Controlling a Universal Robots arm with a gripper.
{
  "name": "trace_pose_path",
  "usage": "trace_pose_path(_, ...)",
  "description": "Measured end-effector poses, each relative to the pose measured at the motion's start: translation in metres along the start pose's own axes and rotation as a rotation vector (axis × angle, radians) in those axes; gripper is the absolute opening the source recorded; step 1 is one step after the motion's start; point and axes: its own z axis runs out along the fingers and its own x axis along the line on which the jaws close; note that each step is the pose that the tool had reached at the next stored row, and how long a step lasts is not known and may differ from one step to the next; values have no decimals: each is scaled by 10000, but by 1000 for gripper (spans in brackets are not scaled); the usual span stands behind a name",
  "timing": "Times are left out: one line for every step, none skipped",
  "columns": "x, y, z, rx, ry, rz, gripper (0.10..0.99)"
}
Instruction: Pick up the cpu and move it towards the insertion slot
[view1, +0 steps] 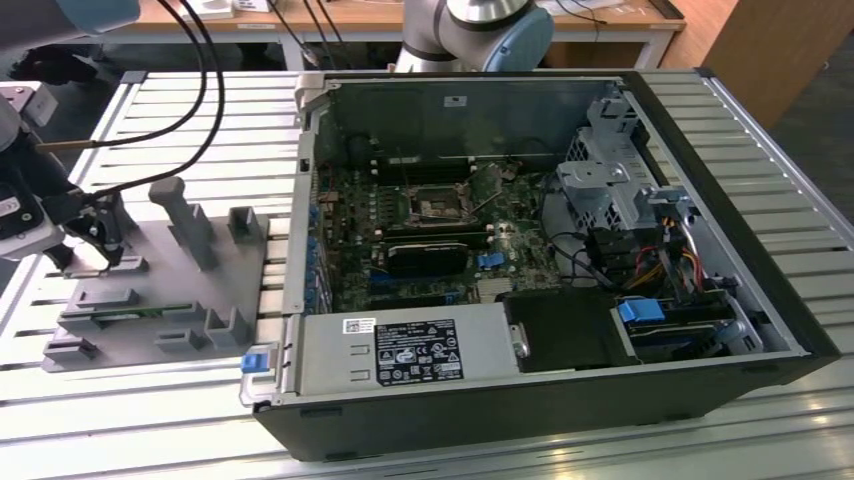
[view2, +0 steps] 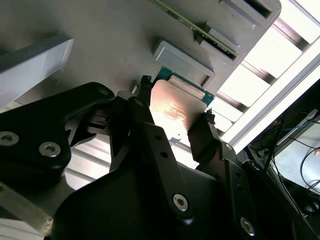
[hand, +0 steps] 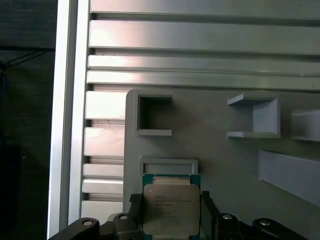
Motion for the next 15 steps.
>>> trace_pose_path(0,0,-2,-1,-1,-1,541)
trace_pose_path(0,0,-4,-1,-2,0,541)
trace_pose_path(0,0,-7,0,-1,0,541)
trace_pose_path(0,0,-10,0,0,0,541)
trace_pose_path(0,0,-11,0,0,0,541)
trace_pose_path(0,0,-12,-1,-1,0,541)
trace_pose_path(0,0,-15,0,0,0,541)
trace_pose_path(0,0,-17,0,1,0,541)
trace_pose_path(0,1,-19,0,0,0,541)
trace_pose_path(0,1,-21,0,0,0,541)
trace_pose_path(0,1,-23,0,1,0,541)
trace_pose_path(0,1,-25,0,0,0,541)
trace_pose_path(0,1,-28,0,0,0,541)
trace_pose_path(0,1,-30,0,1,0,541)
trace_pose_path(0,1,-34,1,0,0,541)
